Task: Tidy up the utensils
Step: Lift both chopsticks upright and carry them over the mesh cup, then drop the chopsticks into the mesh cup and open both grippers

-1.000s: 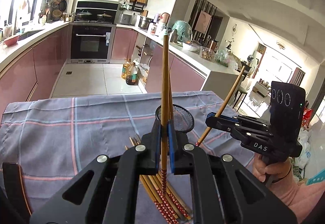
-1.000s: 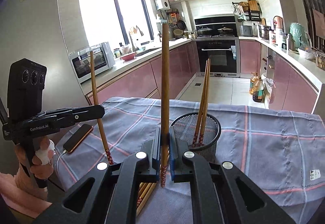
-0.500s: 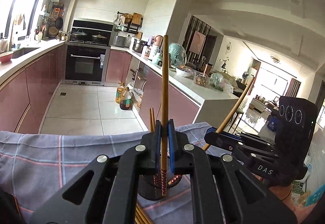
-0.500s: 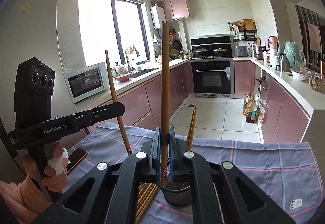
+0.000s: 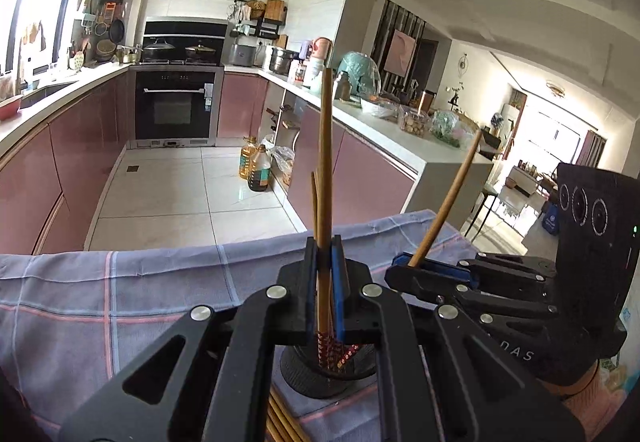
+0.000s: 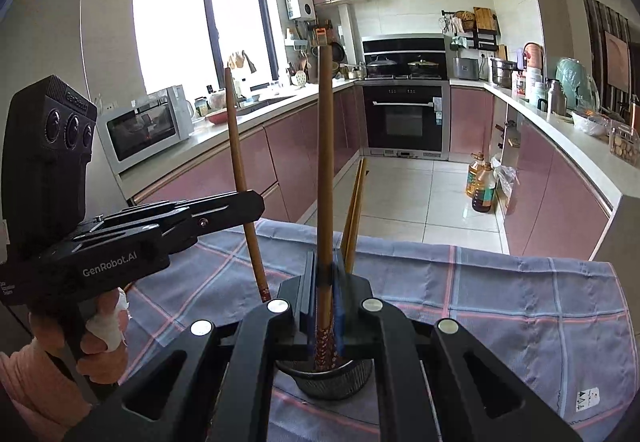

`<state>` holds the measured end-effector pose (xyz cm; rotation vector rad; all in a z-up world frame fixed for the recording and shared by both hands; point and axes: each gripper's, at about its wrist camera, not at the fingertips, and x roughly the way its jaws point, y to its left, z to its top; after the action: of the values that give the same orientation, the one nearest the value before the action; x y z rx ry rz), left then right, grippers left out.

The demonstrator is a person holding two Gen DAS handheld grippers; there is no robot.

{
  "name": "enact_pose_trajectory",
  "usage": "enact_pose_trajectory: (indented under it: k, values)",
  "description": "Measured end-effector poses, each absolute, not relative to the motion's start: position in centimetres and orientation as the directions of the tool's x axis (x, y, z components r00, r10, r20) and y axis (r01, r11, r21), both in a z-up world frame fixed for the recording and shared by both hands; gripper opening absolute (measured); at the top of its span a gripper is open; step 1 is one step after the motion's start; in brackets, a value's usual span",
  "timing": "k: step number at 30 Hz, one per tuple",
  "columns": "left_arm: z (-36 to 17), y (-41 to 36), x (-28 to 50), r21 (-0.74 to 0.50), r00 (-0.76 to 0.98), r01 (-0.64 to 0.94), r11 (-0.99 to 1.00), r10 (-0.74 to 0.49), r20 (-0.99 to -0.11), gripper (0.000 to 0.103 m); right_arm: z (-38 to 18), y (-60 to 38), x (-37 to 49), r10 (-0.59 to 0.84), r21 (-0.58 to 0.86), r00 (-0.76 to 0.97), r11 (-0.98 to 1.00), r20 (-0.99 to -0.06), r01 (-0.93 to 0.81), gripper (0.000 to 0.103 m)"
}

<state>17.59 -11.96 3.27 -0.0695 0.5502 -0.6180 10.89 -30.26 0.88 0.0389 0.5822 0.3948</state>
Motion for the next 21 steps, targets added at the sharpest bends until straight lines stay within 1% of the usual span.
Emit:
enact_pose_trajectory:
  k: [9, 15, 18, 19, 21]
  values:
    - [-0.6, -12.8, 18.1, -0.182, 0.611, 0.545, 0.818, -0.537, -0.582, 0.007, -1.7, -29.3, 12.6, 0.37, 0.165, 0.696, 0.924, -0.615, -0.345, 0.007]
    - [-1.6, -13.2, 19.3, -0.187, 0.592, 0.534, 0.824, -0.523, -0.614, 0.008, -2.4, -29.5, 13.2, 0.359, 0.187, 0.696, 0.931, -0.622, -0.313, 0.008]
    - [-1.8, -12.9, 19.5, -0.205, 0.589, 0.524, 0.827, -0.526, -0.613, 0.008, -2.4, -29.7, 13.3, 0.362, 0.195, 0.697, 0.931, -0.619, -0.31, 0.009]
    - [-1.7, -12.9, 19.3, -0.207, 0.591, 0.523, 0.827, -0.526, -0.611, 0.011, -2.3, -29.7, 13.3, 0.364, 0.198, 0.697, 0.93, -0.618, -0.311, 0.009]
    - [-1.7, -12.6, 19.1, -0.211, 0.595, 0.519, 0.828, -0.528, -0.606, 0.012, -2.3, -29.8, 13.3, 0.365, 0.201, 0.698, 0.93, -0.616, -0.309, 0.009]
